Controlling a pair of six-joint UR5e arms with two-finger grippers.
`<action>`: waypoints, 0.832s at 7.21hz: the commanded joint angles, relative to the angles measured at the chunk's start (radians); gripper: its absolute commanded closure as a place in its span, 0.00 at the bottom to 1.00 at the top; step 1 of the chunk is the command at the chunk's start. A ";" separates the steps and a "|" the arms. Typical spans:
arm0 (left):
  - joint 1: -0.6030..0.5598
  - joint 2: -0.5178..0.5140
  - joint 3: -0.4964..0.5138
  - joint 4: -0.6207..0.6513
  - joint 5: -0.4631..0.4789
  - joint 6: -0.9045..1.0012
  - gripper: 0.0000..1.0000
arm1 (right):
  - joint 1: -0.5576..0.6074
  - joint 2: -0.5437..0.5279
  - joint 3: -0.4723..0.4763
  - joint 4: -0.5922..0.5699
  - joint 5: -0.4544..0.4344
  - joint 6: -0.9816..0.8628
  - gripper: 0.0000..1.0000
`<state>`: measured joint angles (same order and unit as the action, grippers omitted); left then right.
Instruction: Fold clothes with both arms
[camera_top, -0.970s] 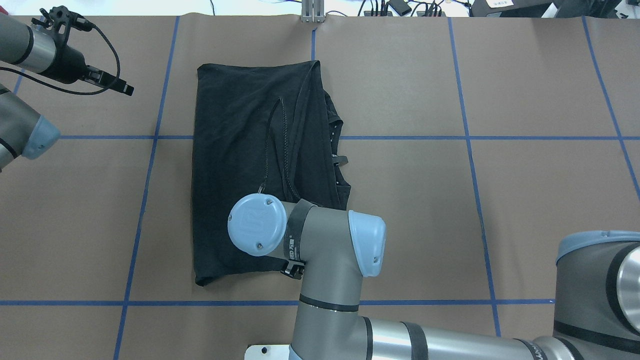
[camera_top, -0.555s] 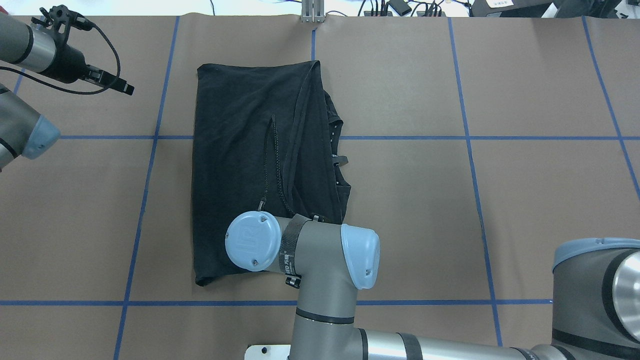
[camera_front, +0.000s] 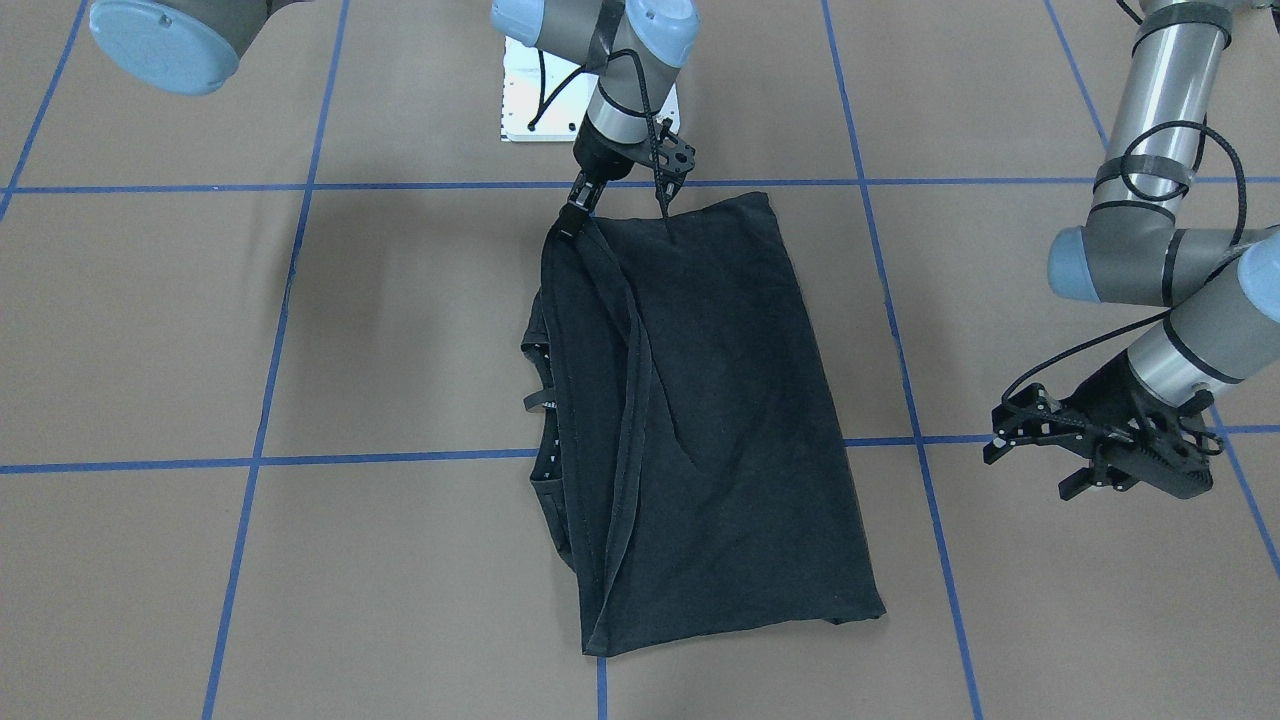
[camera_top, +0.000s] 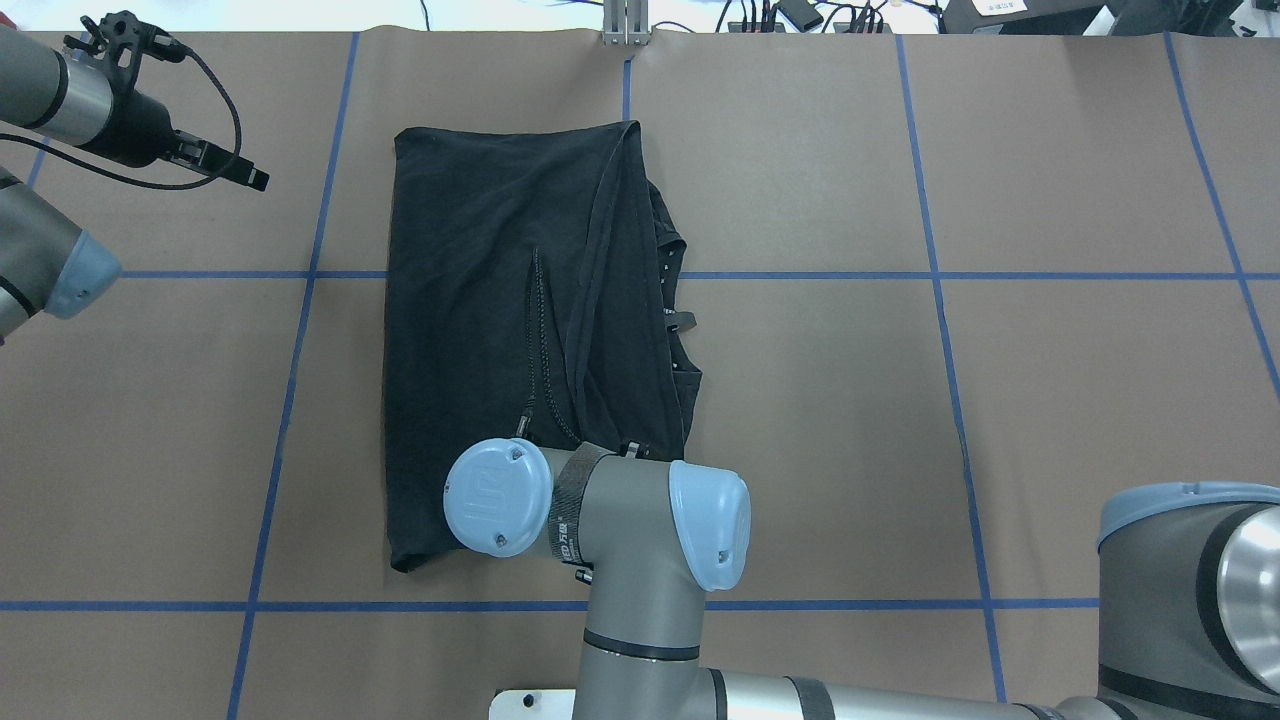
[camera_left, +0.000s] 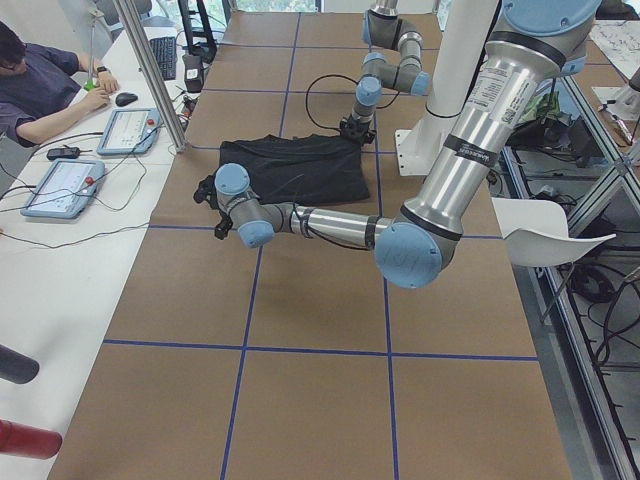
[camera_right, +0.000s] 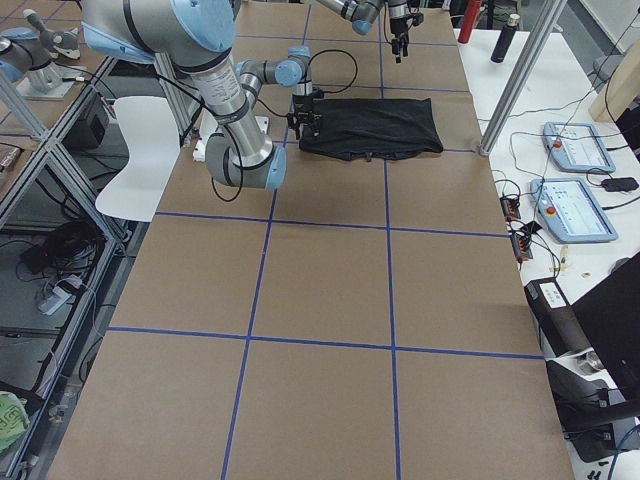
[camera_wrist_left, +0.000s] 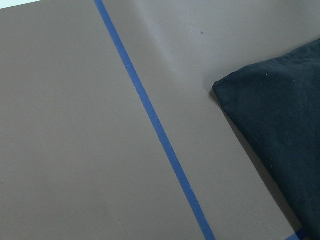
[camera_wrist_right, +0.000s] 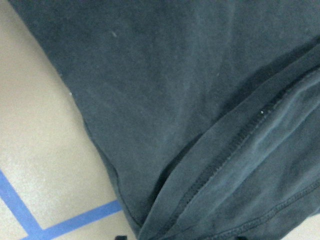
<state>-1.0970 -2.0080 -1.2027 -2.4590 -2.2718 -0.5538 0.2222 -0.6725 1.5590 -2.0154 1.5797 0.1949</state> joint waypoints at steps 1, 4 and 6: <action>0.000 0.000 0.000 0.000 0.000 0.000 0.00 | -0.003 0.002 -0.002 -0.011 -0.001 0.000 0.33; -0.001 0.000 0.002 0.000 0.000 0.000 0.00 | -0.003 0.005 -0.011 -0.011 0.000 0.000 0.39; 0.000 0.000 0.002 0.000 0.000 0.000 0.00 | -0.003 0.008 -0.011 -0.011 0.002 0.000 0.45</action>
<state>-1.0972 -2.0080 -1.2013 -2.4590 -2.2718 -0.5537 0.2194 -0.6661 1.5482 -2.0264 1.5802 0.1948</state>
